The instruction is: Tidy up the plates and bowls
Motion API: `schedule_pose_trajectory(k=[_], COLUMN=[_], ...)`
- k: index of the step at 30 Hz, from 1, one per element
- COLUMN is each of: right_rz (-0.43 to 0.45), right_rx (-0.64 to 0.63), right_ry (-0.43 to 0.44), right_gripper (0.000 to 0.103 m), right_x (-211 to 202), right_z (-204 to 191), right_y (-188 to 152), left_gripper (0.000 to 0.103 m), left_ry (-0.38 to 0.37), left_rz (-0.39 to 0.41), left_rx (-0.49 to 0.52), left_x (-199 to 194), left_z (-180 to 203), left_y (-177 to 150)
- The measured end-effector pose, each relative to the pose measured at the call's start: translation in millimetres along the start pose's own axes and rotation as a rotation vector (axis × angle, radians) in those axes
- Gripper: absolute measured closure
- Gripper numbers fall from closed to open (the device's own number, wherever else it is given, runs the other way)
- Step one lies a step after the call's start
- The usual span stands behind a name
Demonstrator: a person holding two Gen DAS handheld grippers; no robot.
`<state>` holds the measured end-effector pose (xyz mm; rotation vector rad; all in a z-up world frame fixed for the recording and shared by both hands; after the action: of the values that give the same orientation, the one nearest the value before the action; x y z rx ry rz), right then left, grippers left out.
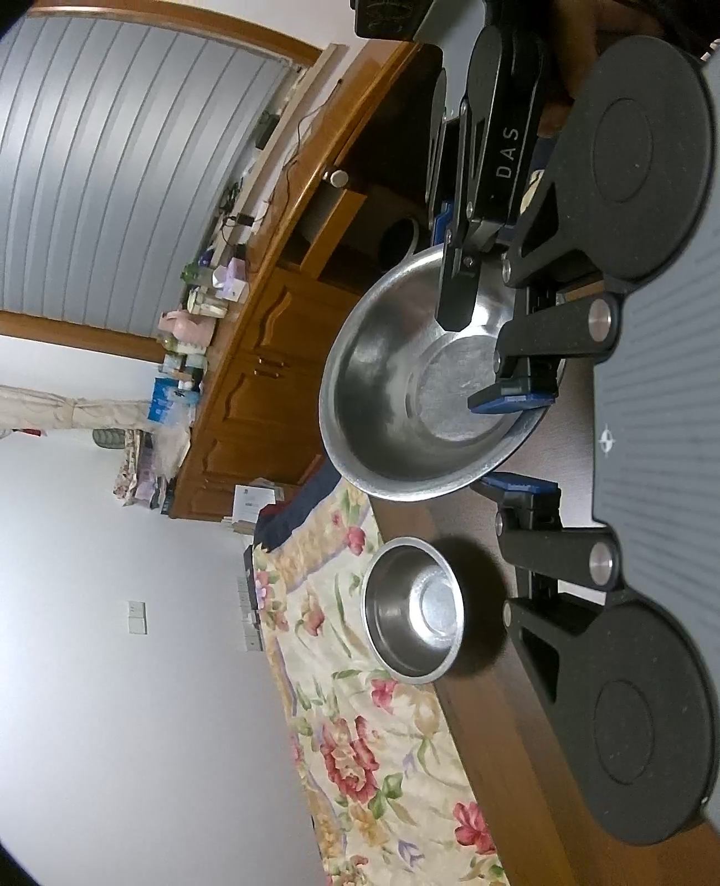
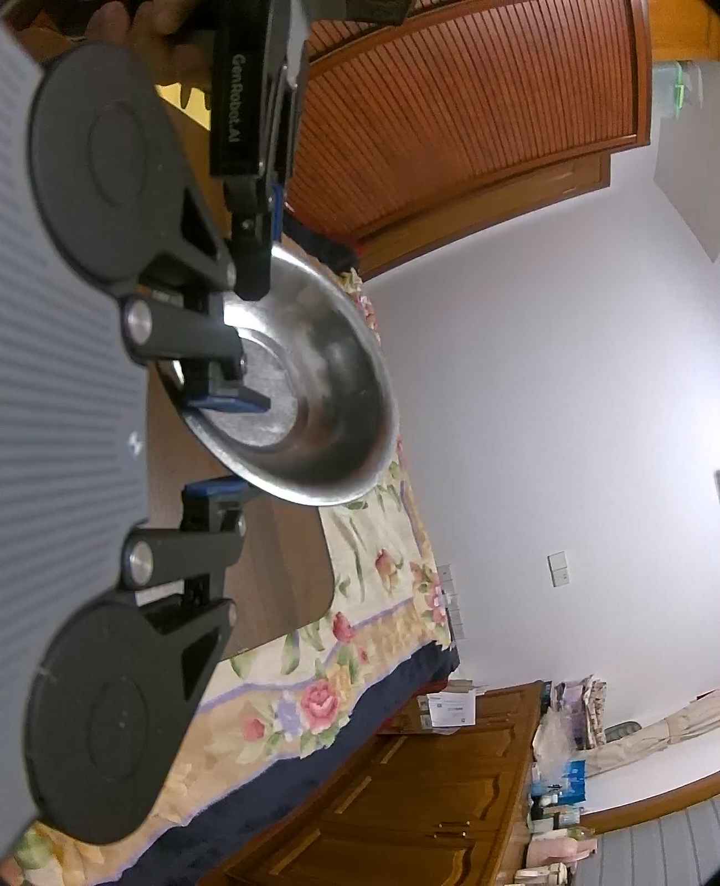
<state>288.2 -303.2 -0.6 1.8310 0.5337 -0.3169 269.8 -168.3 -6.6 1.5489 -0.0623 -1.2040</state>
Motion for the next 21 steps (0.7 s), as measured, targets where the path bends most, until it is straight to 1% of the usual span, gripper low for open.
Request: schedule_pose_trajectory(k=[14, 21], right_rz=[0.001, -0.005], right_rx=[-0.023, -0.027], right_ry=[0.008, 0.025], right_gripper=[0.077, 0.077], right_x=[-15.9, -17.3], right_z=[-19.3, -23.9], right_y=[-14.6, -23.5], left_gripper=[0.078, 0.078], left_ry=[0.010, 0.018], left_rz=[0.023, 0.011], left_rx=[-0.001, 0.003], left_x=[-31.7, -38.1], left_z=[4.7, 6.1], left_y=[-26.0, -38.1])
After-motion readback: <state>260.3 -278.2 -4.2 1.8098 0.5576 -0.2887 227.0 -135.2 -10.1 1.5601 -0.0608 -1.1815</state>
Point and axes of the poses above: each gripper's, at about its wrist camera, not at the fingertips, and x roughly the way its jaws point, z to its right, y to its top, the point moved 9 cm from there along x, roughly the way its jaws point, and after that the axes turned 5 degrees about -z, right-handed, at the moved point
